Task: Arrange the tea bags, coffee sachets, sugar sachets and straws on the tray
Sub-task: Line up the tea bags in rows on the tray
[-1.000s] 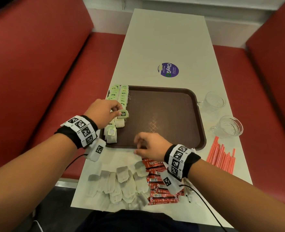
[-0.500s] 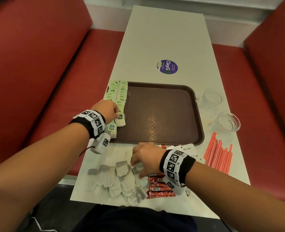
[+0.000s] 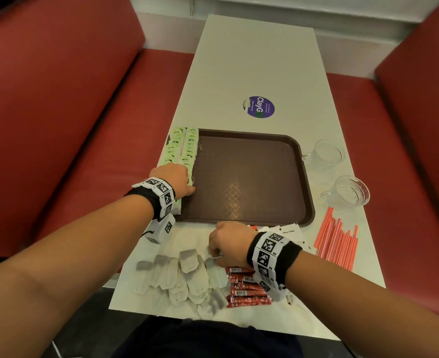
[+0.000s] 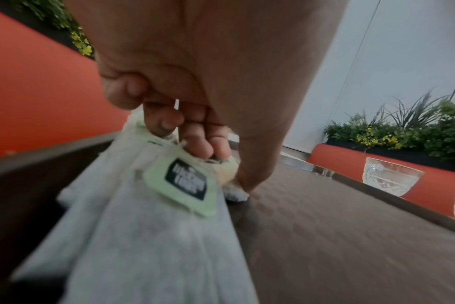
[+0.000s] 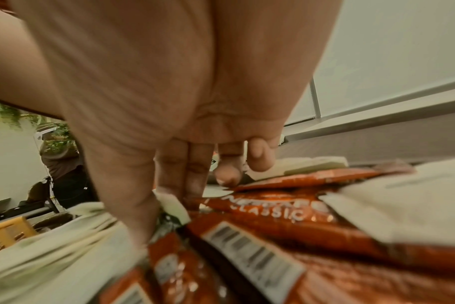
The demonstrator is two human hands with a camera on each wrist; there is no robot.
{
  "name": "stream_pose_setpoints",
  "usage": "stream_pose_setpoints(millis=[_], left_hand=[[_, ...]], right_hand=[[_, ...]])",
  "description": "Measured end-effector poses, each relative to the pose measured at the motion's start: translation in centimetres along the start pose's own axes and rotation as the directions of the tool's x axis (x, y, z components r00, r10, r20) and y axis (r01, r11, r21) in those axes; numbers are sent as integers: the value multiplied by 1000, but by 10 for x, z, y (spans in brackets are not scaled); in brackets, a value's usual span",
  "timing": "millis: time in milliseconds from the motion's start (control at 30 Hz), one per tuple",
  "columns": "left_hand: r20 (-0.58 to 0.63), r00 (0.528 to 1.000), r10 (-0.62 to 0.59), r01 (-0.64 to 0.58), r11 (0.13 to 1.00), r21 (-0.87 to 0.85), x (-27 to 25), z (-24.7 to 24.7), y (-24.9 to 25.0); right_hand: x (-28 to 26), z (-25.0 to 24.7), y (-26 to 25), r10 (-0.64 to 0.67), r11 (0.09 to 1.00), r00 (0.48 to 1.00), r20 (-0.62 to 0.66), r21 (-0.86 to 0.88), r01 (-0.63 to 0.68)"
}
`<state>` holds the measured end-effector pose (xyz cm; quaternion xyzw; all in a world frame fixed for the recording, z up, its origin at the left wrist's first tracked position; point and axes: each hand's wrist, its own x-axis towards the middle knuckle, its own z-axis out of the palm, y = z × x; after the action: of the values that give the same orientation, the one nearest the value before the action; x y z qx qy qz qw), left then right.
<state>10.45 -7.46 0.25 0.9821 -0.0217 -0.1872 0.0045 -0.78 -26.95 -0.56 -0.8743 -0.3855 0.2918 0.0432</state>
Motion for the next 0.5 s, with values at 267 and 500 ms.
stream_pose_setpoints(millis=[267, 500], left_hand=[[-36, 999, 26, -26, 1000, 5, -20, -1, -15], [34, 999, -5, 3, 998, 66, -29, 12, -23]], right_hand=[[-5, -10, -2, 9, 991, 994, -111, 131, 5], [-12, -19, -6, 68, 976, 965, -252, 220, -11]])
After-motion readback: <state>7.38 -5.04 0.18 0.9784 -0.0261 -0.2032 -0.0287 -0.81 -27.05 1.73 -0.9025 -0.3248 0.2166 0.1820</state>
